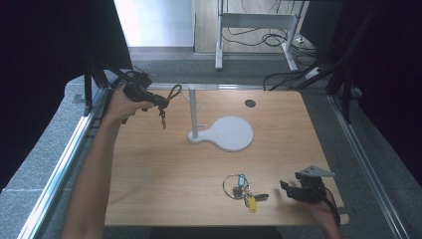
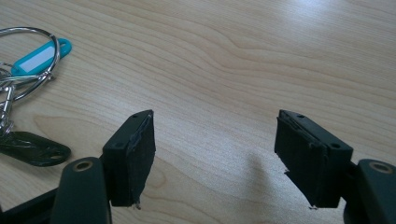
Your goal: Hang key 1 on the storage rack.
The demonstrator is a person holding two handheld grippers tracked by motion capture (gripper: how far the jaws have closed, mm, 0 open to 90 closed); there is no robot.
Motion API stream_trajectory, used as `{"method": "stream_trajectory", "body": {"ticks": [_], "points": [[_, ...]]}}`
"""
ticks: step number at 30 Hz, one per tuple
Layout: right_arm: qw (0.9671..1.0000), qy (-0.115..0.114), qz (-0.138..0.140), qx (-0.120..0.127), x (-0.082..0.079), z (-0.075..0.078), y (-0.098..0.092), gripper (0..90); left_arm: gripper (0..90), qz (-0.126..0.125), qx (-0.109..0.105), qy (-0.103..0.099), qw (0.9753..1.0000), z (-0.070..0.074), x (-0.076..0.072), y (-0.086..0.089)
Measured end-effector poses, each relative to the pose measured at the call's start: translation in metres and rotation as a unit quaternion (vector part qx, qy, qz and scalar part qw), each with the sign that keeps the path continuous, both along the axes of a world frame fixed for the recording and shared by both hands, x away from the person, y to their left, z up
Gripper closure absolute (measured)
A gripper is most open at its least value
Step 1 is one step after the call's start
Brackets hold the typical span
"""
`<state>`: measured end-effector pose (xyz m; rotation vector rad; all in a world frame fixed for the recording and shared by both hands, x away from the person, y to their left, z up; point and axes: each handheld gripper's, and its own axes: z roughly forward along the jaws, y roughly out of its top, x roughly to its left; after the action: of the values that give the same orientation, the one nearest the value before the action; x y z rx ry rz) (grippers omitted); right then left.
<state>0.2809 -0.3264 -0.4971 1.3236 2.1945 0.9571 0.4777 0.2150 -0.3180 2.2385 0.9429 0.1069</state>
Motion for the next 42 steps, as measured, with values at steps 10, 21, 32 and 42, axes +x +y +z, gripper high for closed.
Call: {"method": "stream_trajectory", "body": {"ticks": [10, 21, 32, 42], "points": [[1.0000, 0.001, 0.001, -0.004, 0.000, -0.001, -0.001, 29.6, 67.3, -0.015, 0.003, 0.009, 0.9998, -0.011, 0.007, -0.012], [1.0000, 0.001, 0.001, -0.005, 0.000, -0.001, -0.001, 29.5, 66.9, -0.027, 0.013, 0.027, 0.9992, -0.025, 0.007, -0.020], [1.0000, -0.002, 0.000, -0.004, 0.000, 0.001, -0.002, 29.4, 66.7, -0.033, 0.022, 0.030, 0.9988, -0.035, 0.007, -0.032], [1.0000, -0.001, -0.004, 0.006, 0.001, 0.001, -0.005, 29.2, 61.0, -0.026, 0.017, 0.036, 0.9989, -0.043, 0.007, -0.039]]}}
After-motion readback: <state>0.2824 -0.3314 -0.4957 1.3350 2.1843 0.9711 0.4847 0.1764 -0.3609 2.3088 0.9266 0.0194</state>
